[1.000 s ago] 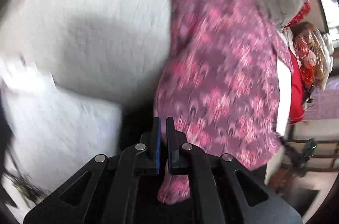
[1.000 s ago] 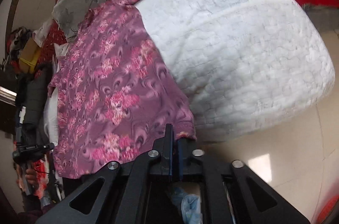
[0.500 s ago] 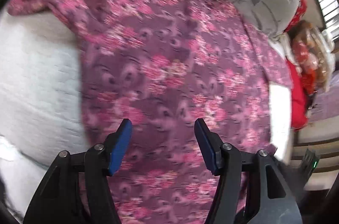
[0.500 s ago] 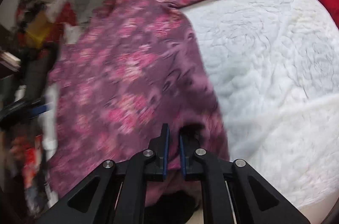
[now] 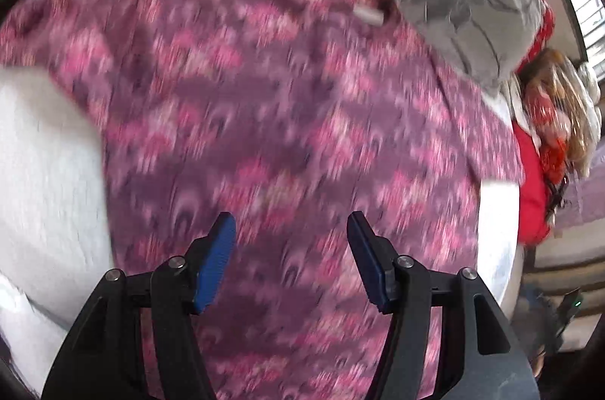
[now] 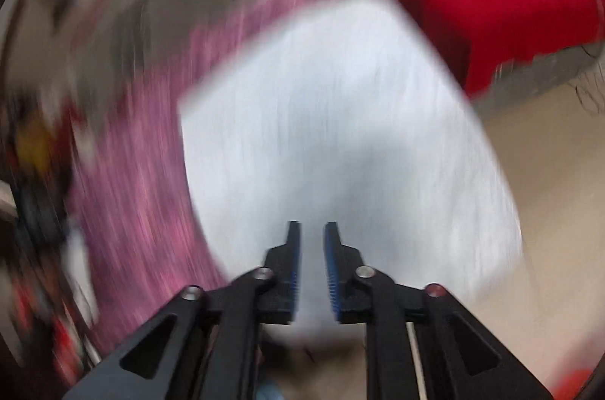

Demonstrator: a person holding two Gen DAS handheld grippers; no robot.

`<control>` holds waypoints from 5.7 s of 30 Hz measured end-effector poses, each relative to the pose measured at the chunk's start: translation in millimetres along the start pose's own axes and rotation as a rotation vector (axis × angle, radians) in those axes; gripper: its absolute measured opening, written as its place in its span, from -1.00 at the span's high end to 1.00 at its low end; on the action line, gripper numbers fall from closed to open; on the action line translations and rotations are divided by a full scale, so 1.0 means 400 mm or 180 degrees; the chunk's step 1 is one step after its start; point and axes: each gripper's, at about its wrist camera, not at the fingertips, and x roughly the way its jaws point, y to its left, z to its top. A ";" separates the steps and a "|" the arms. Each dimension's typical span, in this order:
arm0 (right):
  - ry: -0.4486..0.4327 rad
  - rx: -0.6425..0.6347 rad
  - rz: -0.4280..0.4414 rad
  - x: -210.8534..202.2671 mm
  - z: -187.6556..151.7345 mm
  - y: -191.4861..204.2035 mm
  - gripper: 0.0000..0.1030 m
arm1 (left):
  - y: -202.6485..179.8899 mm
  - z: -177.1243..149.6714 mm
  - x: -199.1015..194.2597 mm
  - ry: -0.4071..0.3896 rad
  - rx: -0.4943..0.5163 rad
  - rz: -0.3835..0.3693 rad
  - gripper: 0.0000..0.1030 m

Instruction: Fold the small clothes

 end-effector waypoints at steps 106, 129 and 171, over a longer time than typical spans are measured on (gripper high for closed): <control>0.0079 0.0628 0.0820 0.528 0.240 0.409 0.26 | 0.184 0.222 0.022 -0.0287 -0.0744 -0.0289 0.87; 0.0138 -0.0591 0.0675 0.515 0.156 0.690 0.84 | 0.184 0.219 0.086 -0.0158 -0.0536 -0.0150 0.69; 0.0024 -0.1813 0.1112 0.748 -0.135 1.150 0.44 | 0.929 0.349 -0.269 -0.1434 -0.1453 0.0944 0.90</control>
